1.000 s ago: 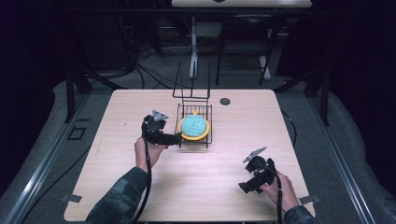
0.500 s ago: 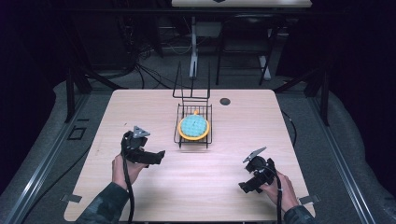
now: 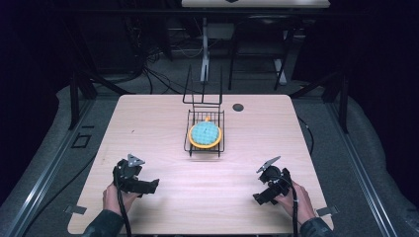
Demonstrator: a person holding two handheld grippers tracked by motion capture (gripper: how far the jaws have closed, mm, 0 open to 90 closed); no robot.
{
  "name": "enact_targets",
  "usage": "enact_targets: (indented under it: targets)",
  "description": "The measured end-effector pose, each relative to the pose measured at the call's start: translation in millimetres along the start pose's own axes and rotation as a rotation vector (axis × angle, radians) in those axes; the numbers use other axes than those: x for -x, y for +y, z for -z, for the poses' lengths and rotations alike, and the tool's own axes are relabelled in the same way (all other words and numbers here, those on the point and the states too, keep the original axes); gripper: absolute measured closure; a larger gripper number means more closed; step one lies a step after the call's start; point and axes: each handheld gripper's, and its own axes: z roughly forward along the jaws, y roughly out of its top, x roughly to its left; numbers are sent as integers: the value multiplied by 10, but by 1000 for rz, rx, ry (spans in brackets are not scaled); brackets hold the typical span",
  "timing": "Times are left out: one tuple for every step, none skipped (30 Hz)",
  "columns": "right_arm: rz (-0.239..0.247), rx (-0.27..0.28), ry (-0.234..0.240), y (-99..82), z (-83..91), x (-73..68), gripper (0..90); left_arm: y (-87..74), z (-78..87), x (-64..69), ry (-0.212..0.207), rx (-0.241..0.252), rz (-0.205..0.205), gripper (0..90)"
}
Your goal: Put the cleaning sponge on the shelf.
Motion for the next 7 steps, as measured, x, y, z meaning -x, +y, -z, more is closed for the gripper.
enact_targets:
  targets:
    - [0,0,0,0,0,0,20,0,-27,1,0,-6,-2,0]
    - [0,-5,-1,1,4,-1,19,1,-57,8,-7,-15,-7,0]
    - [1,4,3,0,0,3,19,4,-68,10,-14,-24,-20,0]
    - [0,-4,4,2,8,7,19,3,-82,22,-12,-23,-25,0]
    - [-5,-2,5,1,8,8,19,5,-88,29,-19,-28,-26,0]
    - [-6,-7,3,1,9,11,20,5,-94,34,-23,-31,-26,0]
    - [-4,-7,-9,-3,-1,16,46,5,-97,35,-22,-31,-30,0]
